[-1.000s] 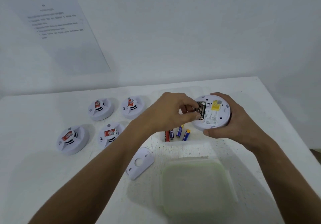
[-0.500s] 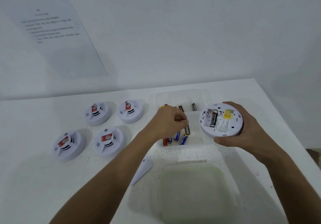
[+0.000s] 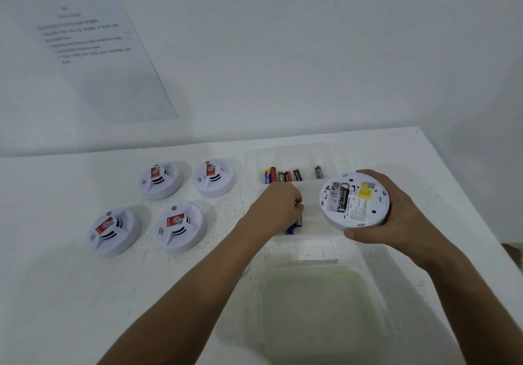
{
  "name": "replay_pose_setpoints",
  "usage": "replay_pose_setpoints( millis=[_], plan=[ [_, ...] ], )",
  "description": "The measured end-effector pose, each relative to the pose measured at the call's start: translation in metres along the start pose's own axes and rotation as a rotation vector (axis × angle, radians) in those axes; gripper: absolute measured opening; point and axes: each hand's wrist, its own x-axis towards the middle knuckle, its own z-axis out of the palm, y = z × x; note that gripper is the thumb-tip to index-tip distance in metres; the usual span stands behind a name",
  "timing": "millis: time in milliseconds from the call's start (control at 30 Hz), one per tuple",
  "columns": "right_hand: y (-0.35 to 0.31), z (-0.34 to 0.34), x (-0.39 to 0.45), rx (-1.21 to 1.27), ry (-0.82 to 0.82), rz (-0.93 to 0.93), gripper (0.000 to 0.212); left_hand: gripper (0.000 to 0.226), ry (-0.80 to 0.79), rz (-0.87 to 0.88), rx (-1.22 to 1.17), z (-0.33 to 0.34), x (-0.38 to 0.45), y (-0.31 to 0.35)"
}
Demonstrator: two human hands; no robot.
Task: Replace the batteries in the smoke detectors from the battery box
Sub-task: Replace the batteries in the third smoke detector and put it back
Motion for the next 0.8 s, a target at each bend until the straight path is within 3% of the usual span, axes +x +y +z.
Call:
replay_pose_setpoints(
  millis=[200,333,433,500,600,800],
  plan=[
    [0.004,0.002,0.001,-0.007,-0.022,0.002,0.092,0.020,-0.032,-0.025,0.107,-0.001,-0.003,-0.004],
    [0.004,0.002,0.001,-0.020,-0.036,-0.004,0.096,0.028,0.078,-0.017,-0.020,-0.013,-0.011,-0.005],
    [0.002,0.003,0.000,-0.030,-0.051,-0.026,0.095,0.025,0.231,0.013,-0.298,-0.030,-0.021,0.005],
    [0.000,0.006,0.001,-0.038,-0.067,-0.051,0.093,0.022,0.185,0.084,-0.477,-0.041,-0.026,0.016],
    [-0.002,0.011,0.004,-0.044,-0.098,-0.078,0.093,0.030,-0.007,0.178,-0.504,-0.049,-0.031,0.025],
    [-0.005,0.014,0.005,-0.017,-0.115,-0.112,0.094,0.033,-0.036,0.197,-0.488,-0.051,-0.033,0.025]
  ],
)
